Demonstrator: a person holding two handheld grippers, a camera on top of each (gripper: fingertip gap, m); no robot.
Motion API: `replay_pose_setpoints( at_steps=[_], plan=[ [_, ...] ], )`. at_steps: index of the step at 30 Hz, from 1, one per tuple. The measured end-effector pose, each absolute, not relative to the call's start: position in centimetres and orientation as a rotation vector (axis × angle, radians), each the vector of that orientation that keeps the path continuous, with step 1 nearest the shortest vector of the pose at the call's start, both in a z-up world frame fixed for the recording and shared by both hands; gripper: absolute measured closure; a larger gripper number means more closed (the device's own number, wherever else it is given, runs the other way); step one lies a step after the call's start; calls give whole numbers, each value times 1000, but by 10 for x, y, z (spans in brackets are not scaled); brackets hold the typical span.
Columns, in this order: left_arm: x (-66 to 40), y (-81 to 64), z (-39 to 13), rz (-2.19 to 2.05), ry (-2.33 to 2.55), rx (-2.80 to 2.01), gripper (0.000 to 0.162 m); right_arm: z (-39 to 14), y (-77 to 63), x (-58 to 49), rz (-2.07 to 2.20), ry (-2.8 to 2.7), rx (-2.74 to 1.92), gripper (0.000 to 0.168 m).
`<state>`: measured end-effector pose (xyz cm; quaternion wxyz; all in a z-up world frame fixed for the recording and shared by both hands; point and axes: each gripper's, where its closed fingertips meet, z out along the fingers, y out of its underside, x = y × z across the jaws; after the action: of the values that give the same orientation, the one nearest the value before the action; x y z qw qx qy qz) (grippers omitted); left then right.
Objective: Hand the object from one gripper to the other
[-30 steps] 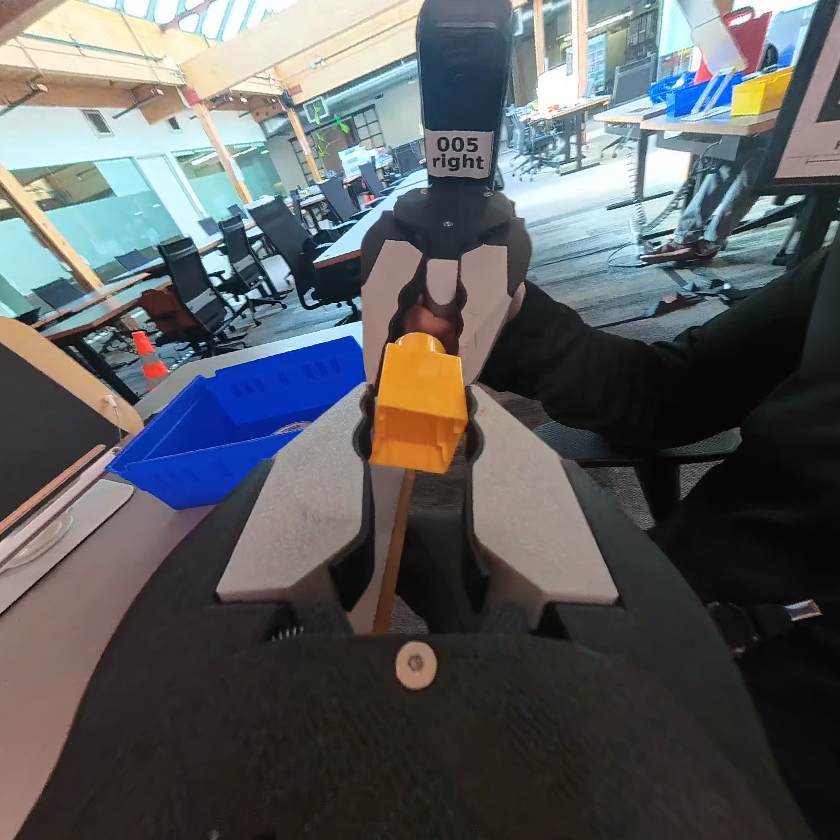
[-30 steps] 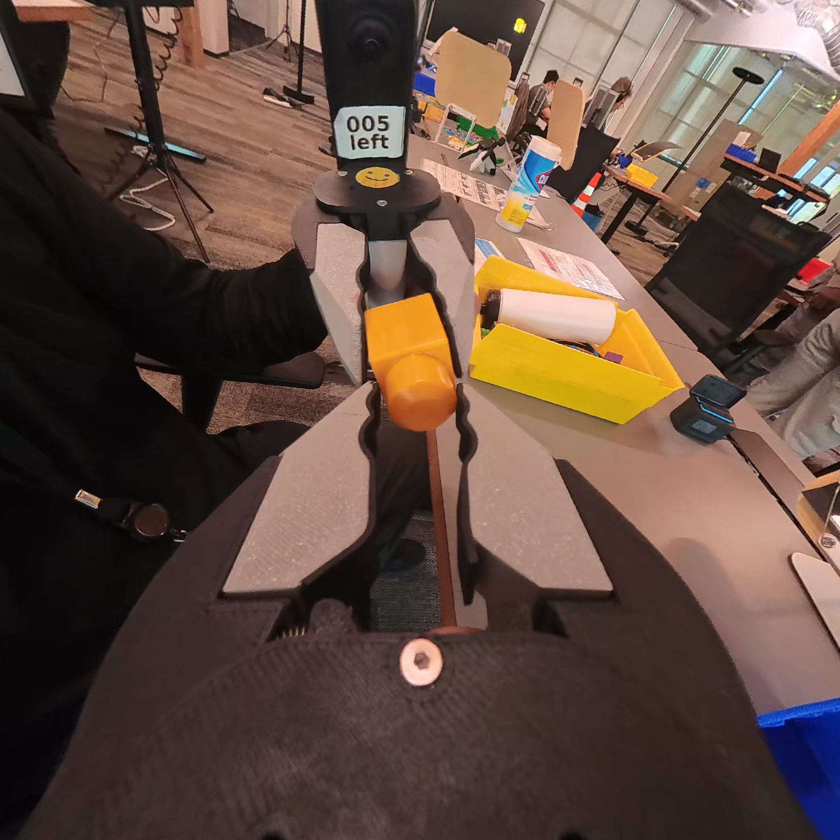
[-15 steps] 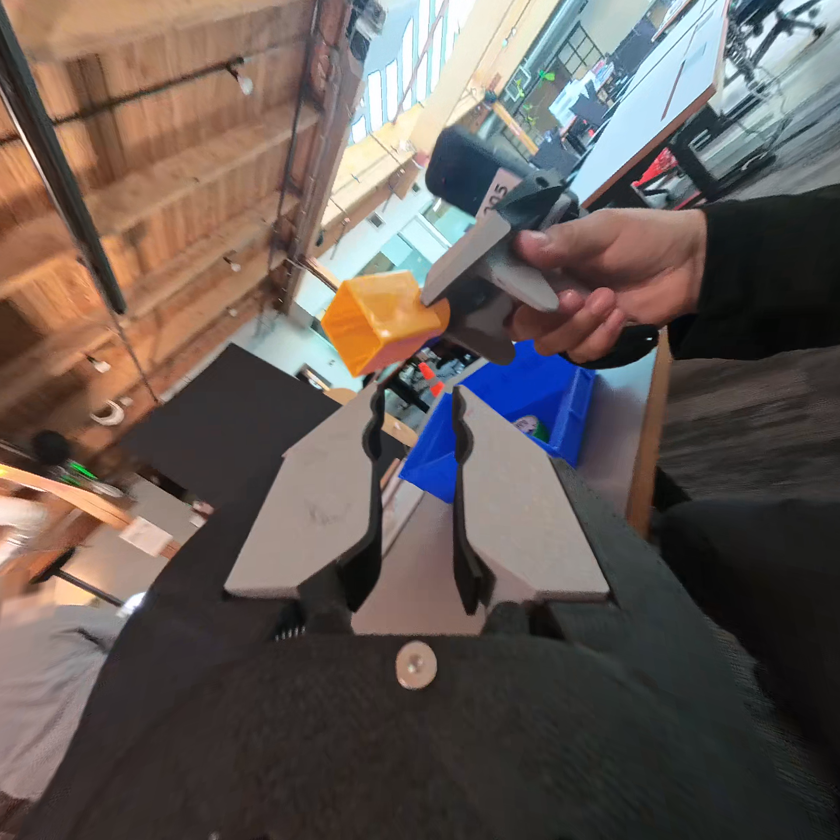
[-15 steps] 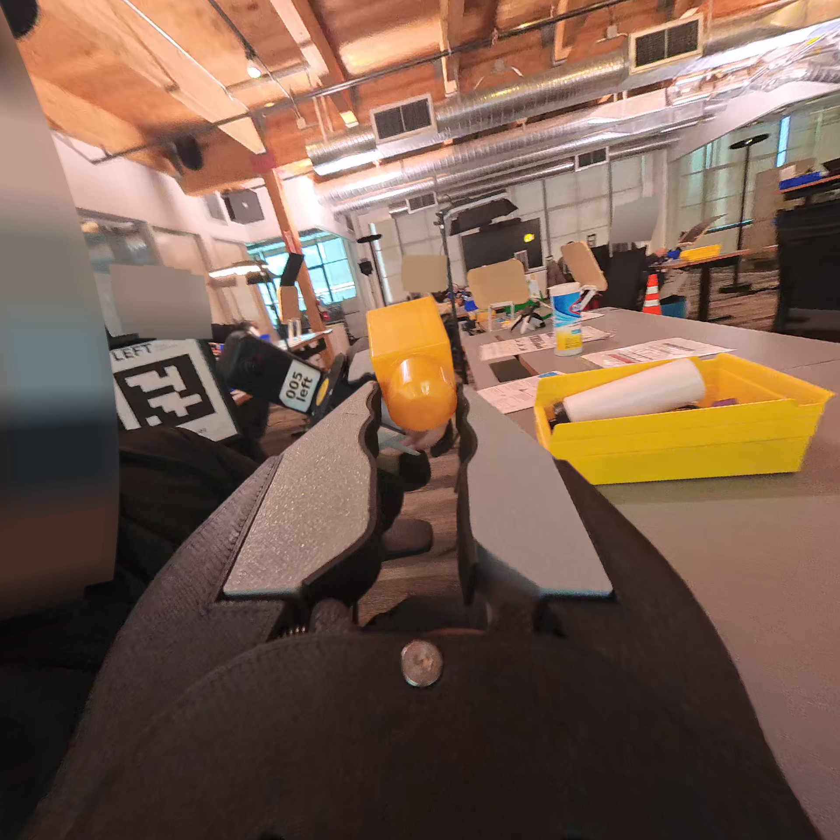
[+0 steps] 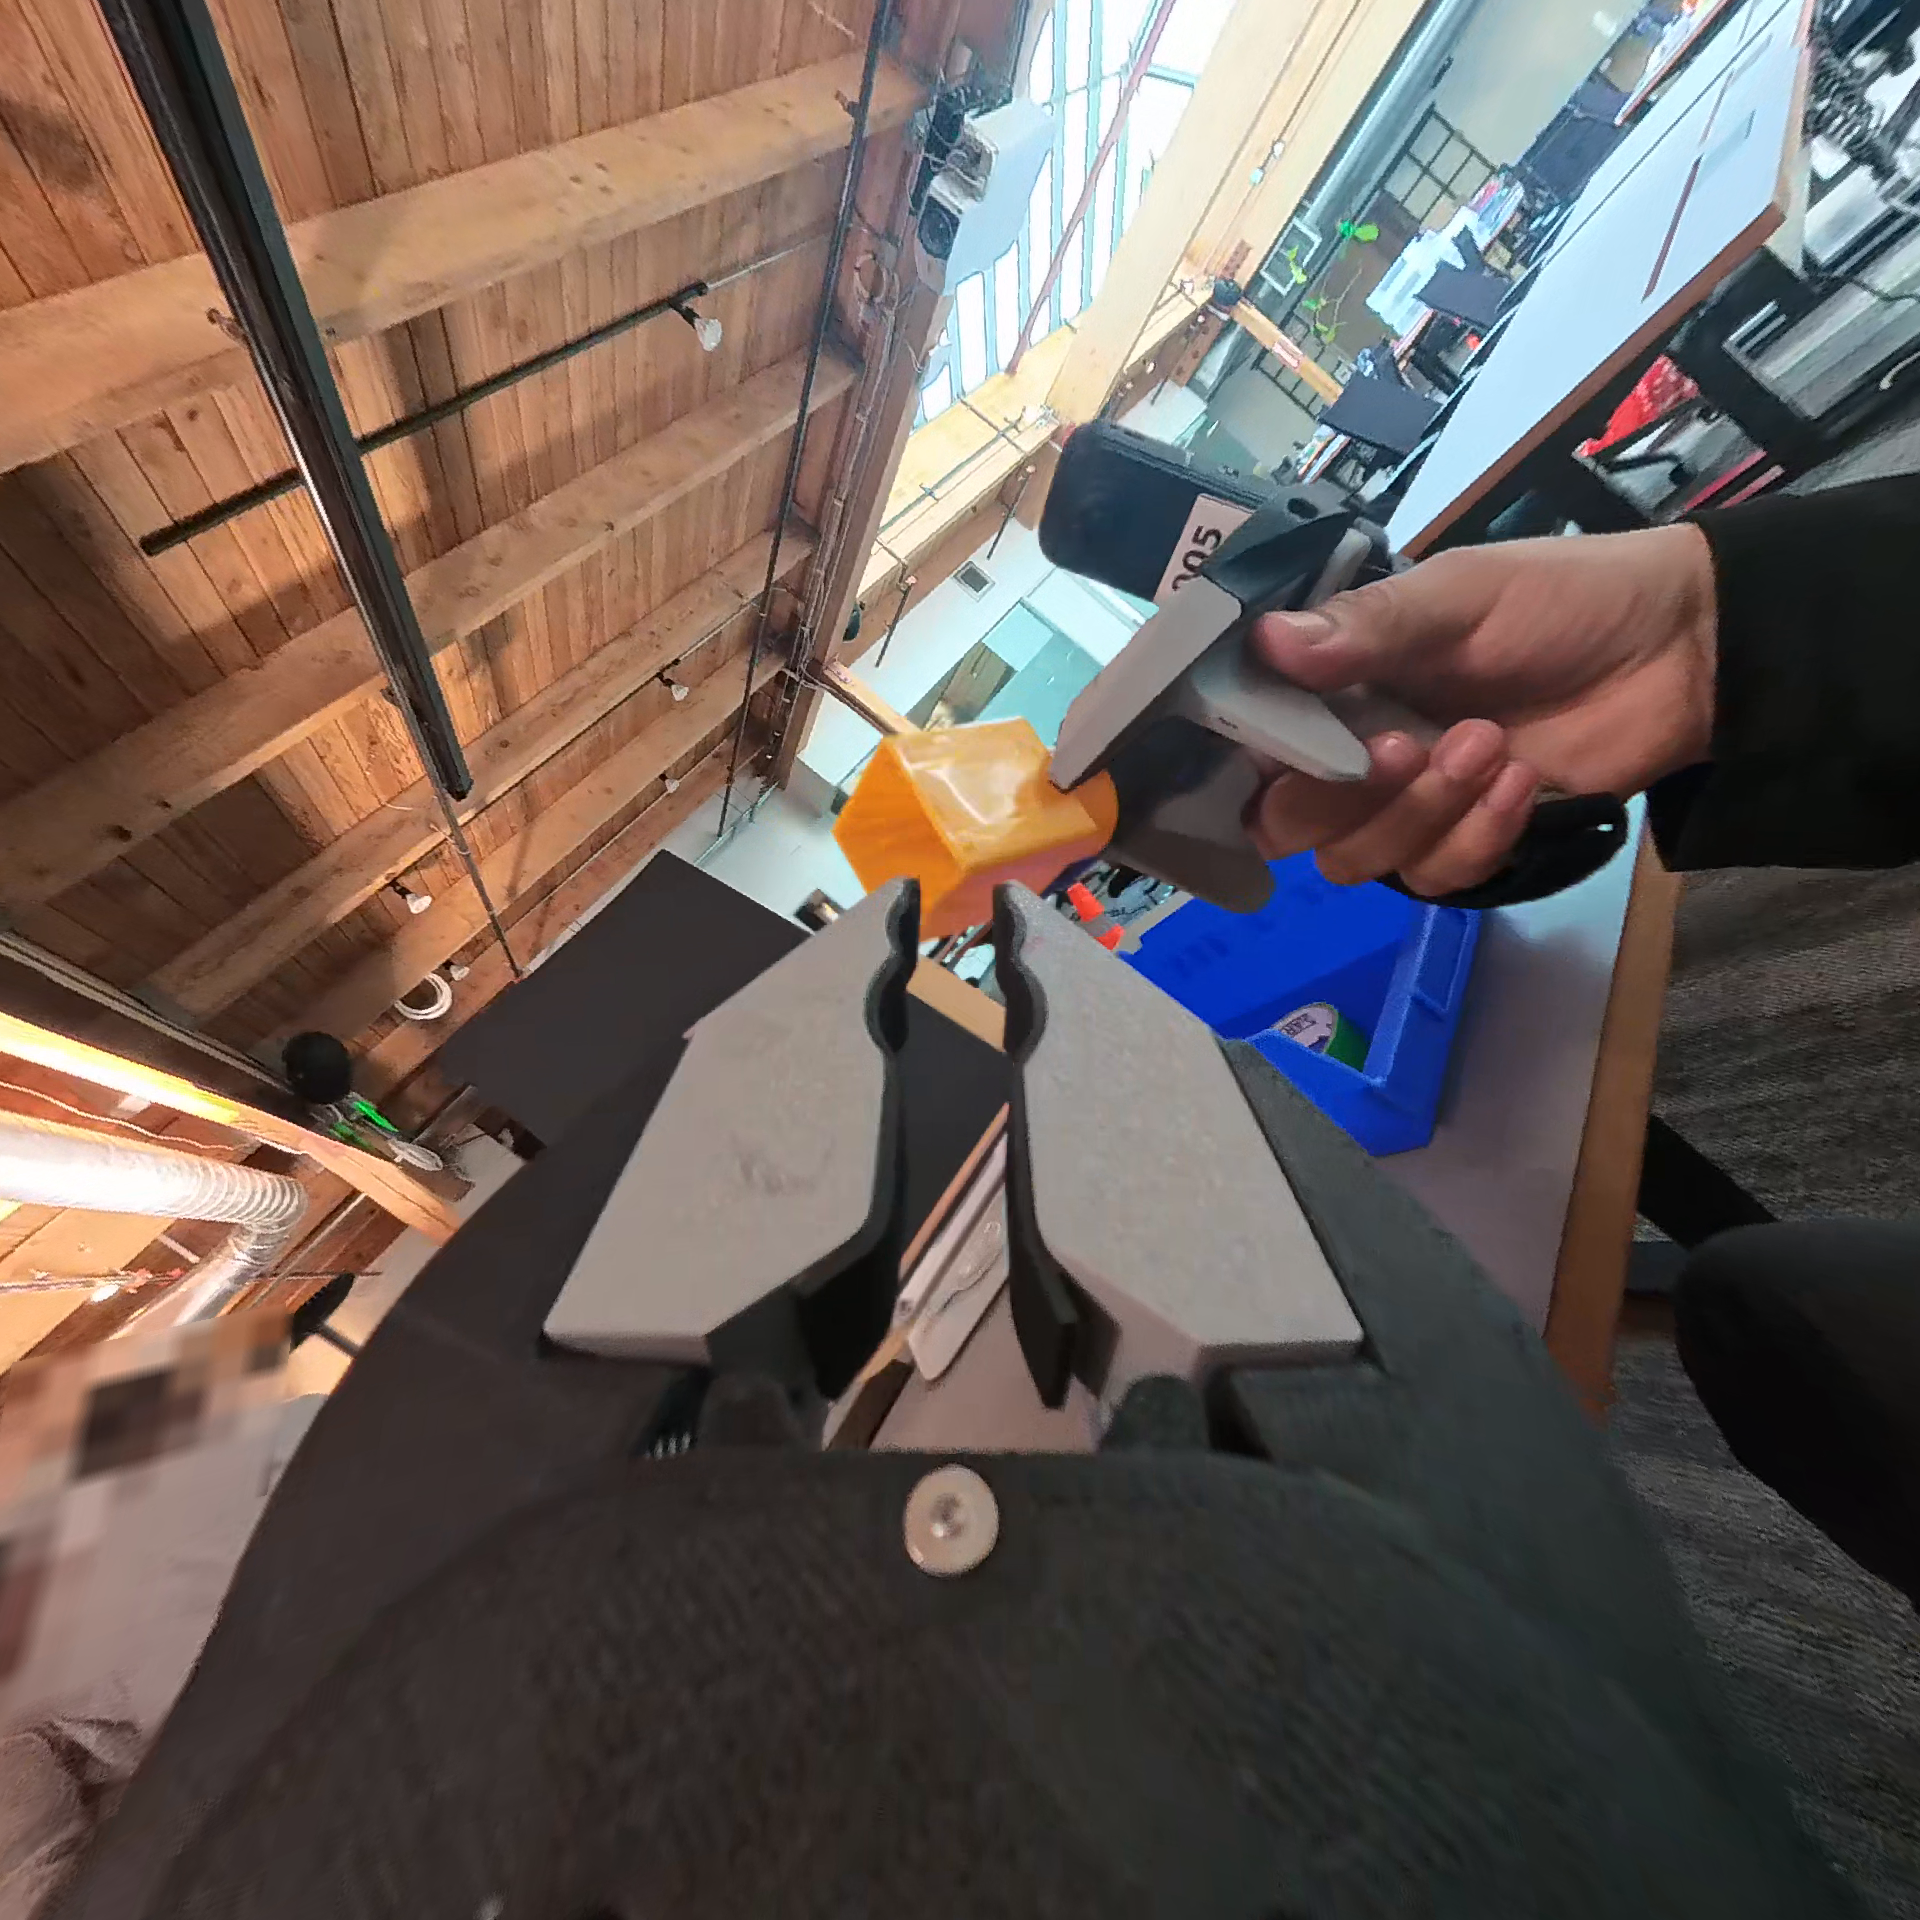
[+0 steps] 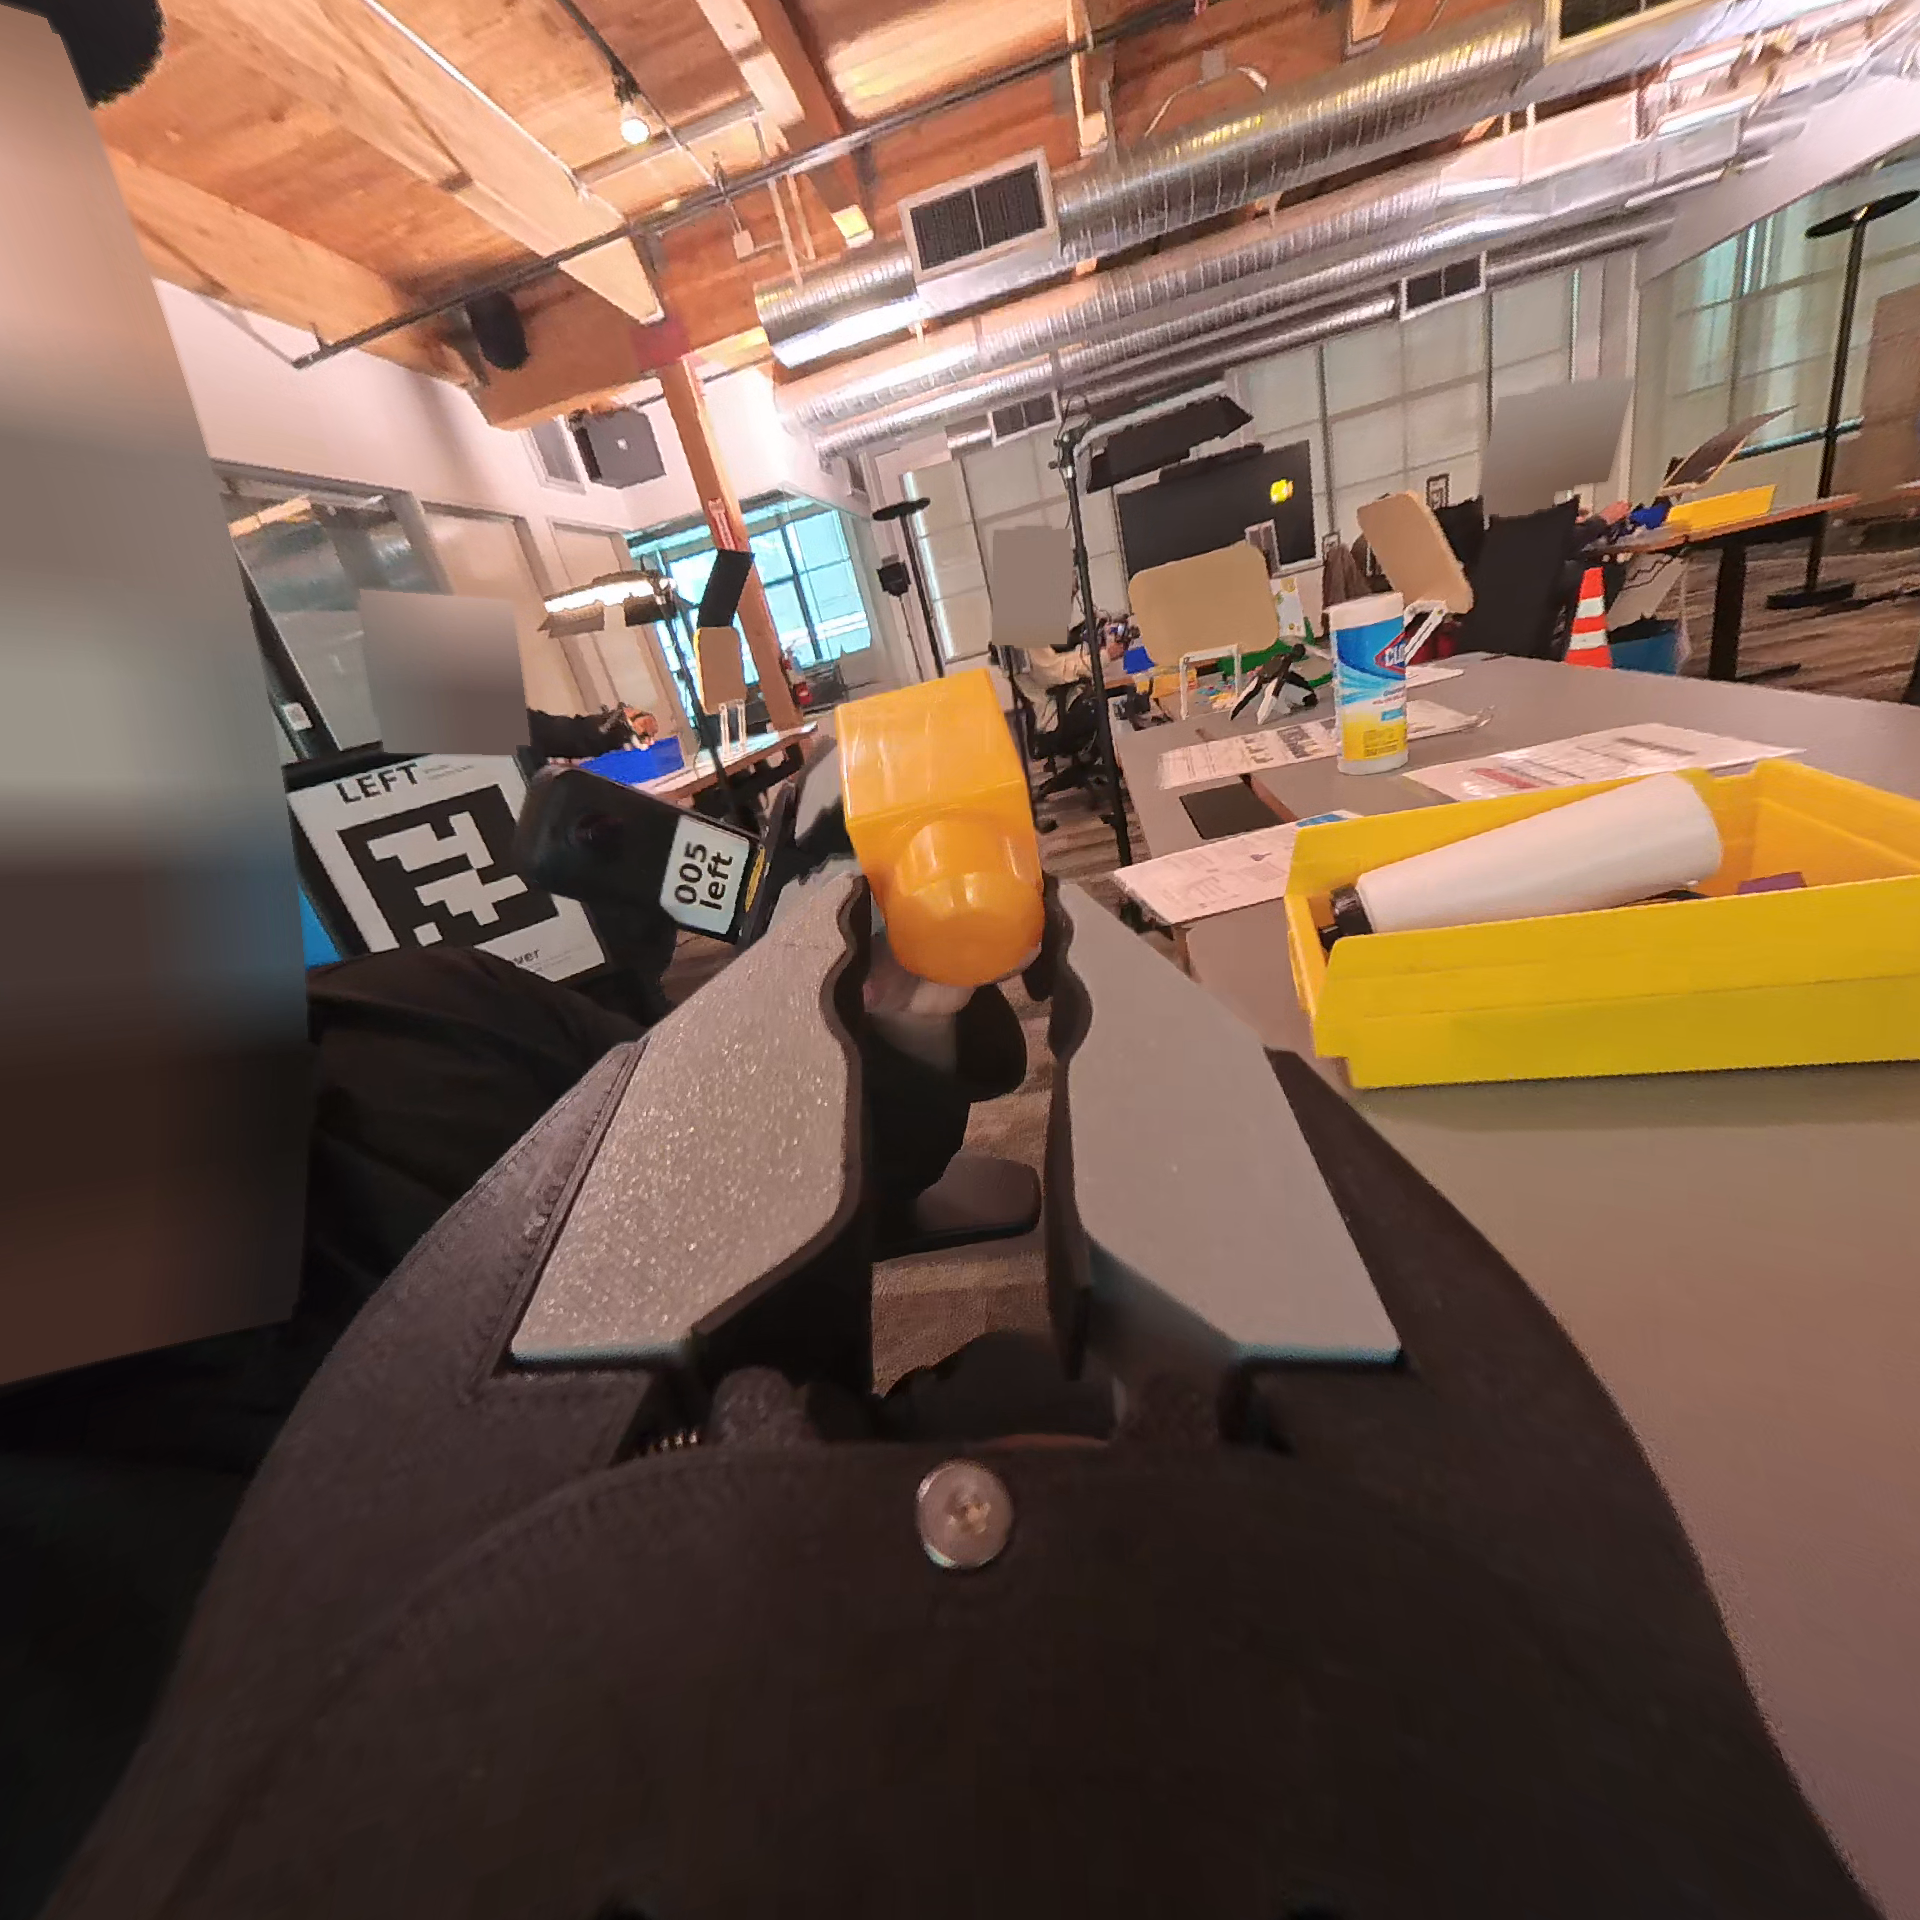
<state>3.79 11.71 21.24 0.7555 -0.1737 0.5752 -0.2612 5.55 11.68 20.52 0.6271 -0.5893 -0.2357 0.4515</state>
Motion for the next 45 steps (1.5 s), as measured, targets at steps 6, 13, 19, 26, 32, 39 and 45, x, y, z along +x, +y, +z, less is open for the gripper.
replay_pose_setpoints(
  at_steps=[6, 13, 19, 26, 32, 39, 45],
  plan=[
    [41, 115, 206, -535, 1299, -367, 145, 198, 121, 45, 1096, -547, -1373, 138],
    [39, 115, 205, -504, 1314, -334, 147, 192, 118, 46, 1139, -559, -1419, 139],
    [36, 116, 209, -514, 1293, -329, 148, 191, 119, 47, 1138, -550, -1437, 140],
    [35, 113, 208, -508, 1296, -316, 140, 187, 118, 41, 1227, -553, -1450, 140],
    [36, 113, 208, -530, 1290, -327, 140, 188, 118, 42, 1235, -549, -1442, 141],
    [36, 123, 202, -433, 1322, -322, 141, 198, 121, 55, 1214, -488, -1388, 141],
    [46, 137, 196, -271, 1306, -350, 131, 205, 123, 66, 1280, -409, -1334, 141]
  ],
)
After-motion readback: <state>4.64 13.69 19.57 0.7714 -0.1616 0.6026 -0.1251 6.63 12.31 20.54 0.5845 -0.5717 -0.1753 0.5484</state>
